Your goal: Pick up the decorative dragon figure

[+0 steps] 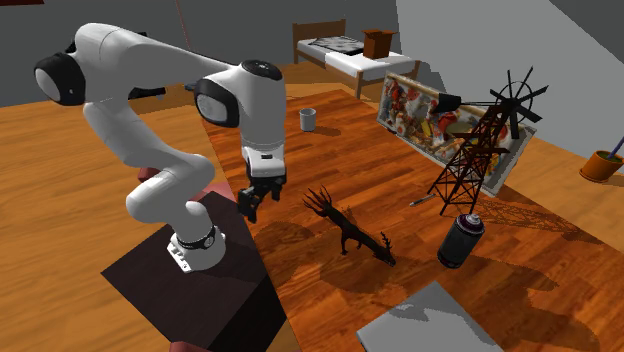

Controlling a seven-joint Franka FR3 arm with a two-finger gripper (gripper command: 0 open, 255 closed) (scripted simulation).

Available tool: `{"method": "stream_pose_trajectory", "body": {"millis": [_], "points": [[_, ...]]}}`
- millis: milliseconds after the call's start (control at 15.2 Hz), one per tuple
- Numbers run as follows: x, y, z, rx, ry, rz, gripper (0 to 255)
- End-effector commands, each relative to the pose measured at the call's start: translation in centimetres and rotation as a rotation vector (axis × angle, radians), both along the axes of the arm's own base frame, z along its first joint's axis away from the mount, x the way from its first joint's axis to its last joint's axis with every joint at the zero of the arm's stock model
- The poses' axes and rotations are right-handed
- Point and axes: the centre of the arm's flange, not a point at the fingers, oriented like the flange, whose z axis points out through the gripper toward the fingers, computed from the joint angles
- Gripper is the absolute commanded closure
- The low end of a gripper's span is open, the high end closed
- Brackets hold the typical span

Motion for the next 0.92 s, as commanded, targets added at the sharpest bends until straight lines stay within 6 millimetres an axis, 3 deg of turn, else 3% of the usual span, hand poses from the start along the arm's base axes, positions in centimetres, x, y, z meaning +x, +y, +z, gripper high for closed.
{"method": "stream_pose_trajectory", "body": {"millis": [0, 858], "points": [[0.2, 2.0, -1.6, 0.012, -0.02, -0.041, 0], [5.4, 14.6, -9.3, 0.08, -0.136, -0.279, 0]]}}
